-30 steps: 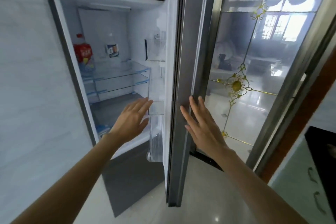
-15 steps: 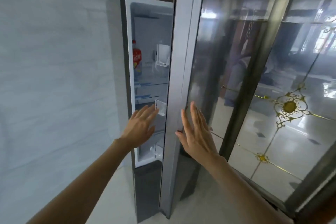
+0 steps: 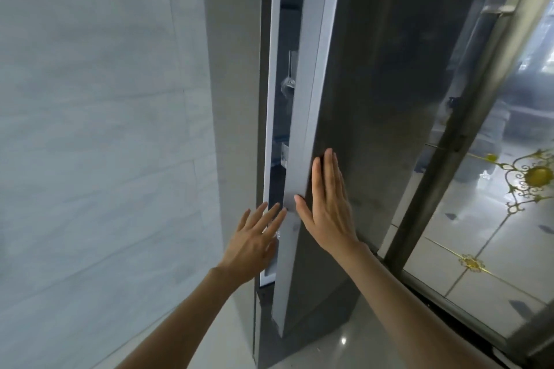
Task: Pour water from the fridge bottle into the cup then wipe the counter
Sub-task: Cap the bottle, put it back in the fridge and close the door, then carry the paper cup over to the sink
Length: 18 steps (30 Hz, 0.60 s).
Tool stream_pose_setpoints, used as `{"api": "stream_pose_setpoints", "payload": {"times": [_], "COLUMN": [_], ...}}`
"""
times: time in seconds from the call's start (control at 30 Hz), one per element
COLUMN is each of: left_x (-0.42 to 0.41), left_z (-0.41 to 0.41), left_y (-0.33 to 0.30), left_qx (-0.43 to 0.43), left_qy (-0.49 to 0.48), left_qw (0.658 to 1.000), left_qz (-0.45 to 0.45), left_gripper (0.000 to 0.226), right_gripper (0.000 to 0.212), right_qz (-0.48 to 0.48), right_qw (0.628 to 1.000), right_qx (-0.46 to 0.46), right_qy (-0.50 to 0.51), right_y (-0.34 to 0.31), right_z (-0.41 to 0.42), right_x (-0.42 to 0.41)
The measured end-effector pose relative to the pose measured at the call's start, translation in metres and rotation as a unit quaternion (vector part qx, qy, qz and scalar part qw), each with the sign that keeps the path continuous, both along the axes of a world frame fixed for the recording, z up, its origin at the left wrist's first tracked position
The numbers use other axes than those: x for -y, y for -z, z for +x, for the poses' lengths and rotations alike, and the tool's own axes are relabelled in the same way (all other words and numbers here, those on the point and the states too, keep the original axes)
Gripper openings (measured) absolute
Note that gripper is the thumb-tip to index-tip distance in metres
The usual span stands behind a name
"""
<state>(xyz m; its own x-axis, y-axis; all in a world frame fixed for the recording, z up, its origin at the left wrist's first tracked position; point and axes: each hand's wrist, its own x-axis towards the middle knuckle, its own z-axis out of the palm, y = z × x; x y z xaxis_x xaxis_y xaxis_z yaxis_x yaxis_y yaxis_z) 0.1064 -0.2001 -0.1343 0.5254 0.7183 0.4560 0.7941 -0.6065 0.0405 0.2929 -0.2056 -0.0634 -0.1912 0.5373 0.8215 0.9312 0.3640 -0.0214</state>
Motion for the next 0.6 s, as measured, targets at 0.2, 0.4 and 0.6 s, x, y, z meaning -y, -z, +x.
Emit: {"api": "stream_pose_setpoints", "payload": {"times": [0.2,0.4,0.6], "left_x": [-0.03,-0.062,-0.066], "left_z": [-0.009,-0.023,-0.032], "left_y": [0.003,0.001,-0.006], "left_qx": [-0.005,-0.028,-0.034], "left_qy": [-0.05,-0.076,-0.067], "left_qw": [0.998,0.995,0.995], "left_qz": [-0.041,-0.062,-0.072], "left_gripper": [0.071,0.076,0.07], "right_gripper": [0.075,0.08,0.081], "right_qz": [-0.027,-0.04,-0.017], "right_qw": [0.998,0.994,0.993], "right_qx": [0.024,0.024,0.041], "right_qy": [0.044,0.095,0.111], "right_y": [-0.009,-0.01,-0.006], "right_z": [-0.034,-0.066,-0.061], "right_x": [-0.042,-0.078,-0.081]}}
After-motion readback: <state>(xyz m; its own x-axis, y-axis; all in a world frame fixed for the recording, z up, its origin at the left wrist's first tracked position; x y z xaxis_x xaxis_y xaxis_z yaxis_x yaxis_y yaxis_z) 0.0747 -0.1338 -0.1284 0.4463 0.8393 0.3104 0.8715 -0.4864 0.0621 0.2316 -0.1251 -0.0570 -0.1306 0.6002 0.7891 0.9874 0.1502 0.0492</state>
